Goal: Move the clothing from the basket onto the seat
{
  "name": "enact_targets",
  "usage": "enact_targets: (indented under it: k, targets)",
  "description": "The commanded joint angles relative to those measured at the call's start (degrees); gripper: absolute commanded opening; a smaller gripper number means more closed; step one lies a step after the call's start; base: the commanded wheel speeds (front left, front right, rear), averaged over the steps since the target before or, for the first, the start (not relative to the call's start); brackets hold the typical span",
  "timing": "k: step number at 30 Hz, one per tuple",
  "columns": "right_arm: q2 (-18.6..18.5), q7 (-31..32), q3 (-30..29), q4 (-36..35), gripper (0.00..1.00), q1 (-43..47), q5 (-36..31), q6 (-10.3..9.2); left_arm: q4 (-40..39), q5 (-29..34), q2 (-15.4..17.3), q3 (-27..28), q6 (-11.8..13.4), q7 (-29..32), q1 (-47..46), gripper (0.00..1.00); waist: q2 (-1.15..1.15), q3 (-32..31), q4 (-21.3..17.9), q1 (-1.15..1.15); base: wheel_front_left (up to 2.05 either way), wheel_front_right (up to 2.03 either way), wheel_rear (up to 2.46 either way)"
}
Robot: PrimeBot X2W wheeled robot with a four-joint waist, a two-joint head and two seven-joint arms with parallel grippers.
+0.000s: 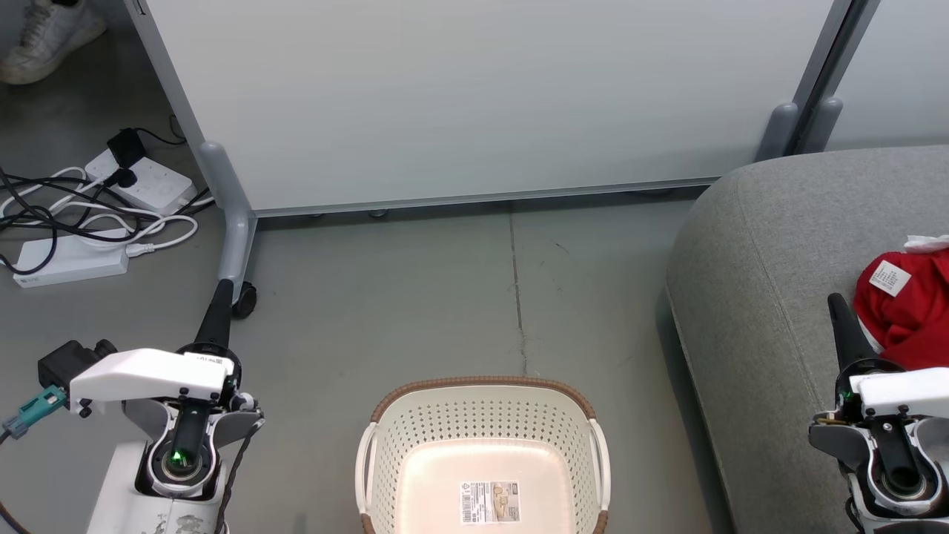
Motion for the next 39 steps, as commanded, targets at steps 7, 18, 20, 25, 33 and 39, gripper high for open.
enact_targets:
  k: [7, 18, 20, 25, 33, 39]
  targets:
    - [-0.5, 0.5, -0.8, 1.5, 0.00, -2.1, 4.0, 0.12, 1.5, -3.5, -0.5, 1.4, -1.6, 0.9, -2.9, 0.00, 0.00, 0.1, 0.0, 0.00, 0.00, 0.00, 0.00]
    - [-0.6, 1.0, -1.3, 3.7, 0.00, -4.1, 8.9, 0.13, 3.7, -7.7, -1.5, 2.8, -3.2, 1.9, -5.0, 0.00, 0.00, 0.2, 0.0, 0.00, 0.00, 0.00, 0.00]
    - [-0.6, 1.0, -1.4, 4.1, 0.00, -4.2, 9.8, 0.13, 4.2, -8.5, -1.6, 3.1, -3.4, 2.0, -5.2, 0.00, 0.00, 0.3, 0.0, 0.00, 0.00, 0.00, 0.00]
    - [-0.6, 1.2, -1.8, 5.1, 0.00, -5.0, 11.8, 0.13, 5.1, -10.2, -2.1, 3.7, -4.1, 2.5, -6.0, 0.00, 0.00, 0.3, 0.0, 0.00, 0.00, 0.00, 0.00]
    - [-0.7, 1.5, -2.2, 6.6, 0.00, -6.1, 15.0, 0.13, 6.7, -12.8, -2.6, 4.6, -5.1, 3.1, -7.2, 0.00, 0.00, 0.4, 0.0, 0.00, 0.00, 0.00, 0.00]
    - [-0.7, 1.7, -2.6, 7.6, 0.00, -6.8, 17.2, 0.13, 7.7, -14.9, -3.2, 5.2, -5.6, 3.5, -8.1, 0.00, 0.00, 0.5, 0.0, 0.00, 0.00, 0.00, 0.00]
